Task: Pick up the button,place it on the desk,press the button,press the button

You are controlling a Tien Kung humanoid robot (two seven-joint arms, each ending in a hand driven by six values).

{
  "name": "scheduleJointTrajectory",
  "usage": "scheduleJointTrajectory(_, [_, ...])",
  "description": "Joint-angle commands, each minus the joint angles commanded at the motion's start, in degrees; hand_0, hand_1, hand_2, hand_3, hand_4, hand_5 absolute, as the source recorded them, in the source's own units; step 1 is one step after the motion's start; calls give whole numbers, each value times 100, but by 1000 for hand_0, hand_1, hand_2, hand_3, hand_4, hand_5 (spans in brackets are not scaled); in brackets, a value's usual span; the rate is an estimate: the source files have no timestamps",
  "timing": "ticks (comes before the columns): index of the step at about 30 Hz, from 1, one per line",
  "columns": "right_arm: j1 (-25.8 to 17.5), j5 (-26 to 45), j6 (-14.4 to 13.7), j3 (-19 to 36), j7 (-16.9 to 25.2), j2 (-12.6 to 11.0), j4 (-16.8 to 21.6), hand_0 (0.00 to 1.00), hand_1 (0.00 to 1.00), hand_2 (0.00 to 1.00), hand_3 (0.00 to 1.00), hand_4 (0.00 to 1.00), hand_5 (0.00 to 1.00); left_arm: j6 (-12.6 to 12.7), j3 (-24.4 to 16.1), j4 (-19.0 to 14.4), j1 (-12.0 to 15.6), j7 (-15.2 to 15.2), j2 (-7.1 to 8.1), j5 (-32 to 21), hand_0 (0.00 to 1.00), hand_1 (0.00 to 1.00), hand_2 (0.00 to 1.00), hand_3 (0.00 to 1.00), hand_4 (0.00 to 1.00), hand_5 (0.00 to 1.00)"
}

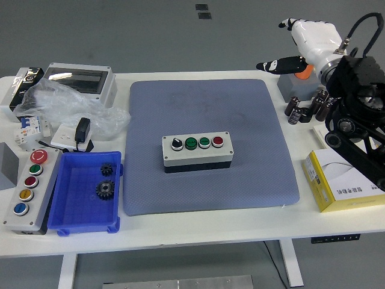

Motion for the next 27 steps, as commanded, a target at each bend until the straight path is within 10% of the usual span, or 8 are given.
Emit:
scheduleJointTrajectory(6, [-131, 82, -418, 117, 196, 11, -25, 851, 766, 784, 837, 998, 671, -3, -20, 0, -7, 4, -5, 22, 664, 694, 623, 644, 684, 347])
scheduleJointTrajectory(19, [-691, 2141, -2543, 860, 2296, 363, -505, 804, 726, 758, 801, 998, 676, 2, -23, 7, 9, 10, -49, 30, 665, 694, 625, 649, 708, 340])
scheduleJointTrajectory(20, [-714, 2281, -2659, 882, 2429, 379, -524, 659, 460, 554, 756, 998, 534, 3, -23, 7, 8, 9, -51, 31, 665, 694, 625, 649, 708, 340])
scheduleJointTrajectory(25, [-823, 3014, -3079, 931, 3091, 449, -630, 659, 460, 554, 756, 998, 534, 5, -20, 8, 14, 7, -55, 27, 665, 694, 625, 649, 708, 340])
scheduleJointTrajectory(26, [-838, 3135, -3106, 932, 3198, 458, -648, 375, 287, 315, 598, 949, 342, 5, -20, 8, 15, 7, -55, 27, 666, 694, 625, 650, 714, 340])
scheduleJointTrajectory(27, [-853, 3281, -3128, 932, 3316, 467, -667, 375, 287, 315, 598, 949, 342, 6, -23, 8, 15, 7, -55, 29, 666, 694, 625, 650, 714, 340])
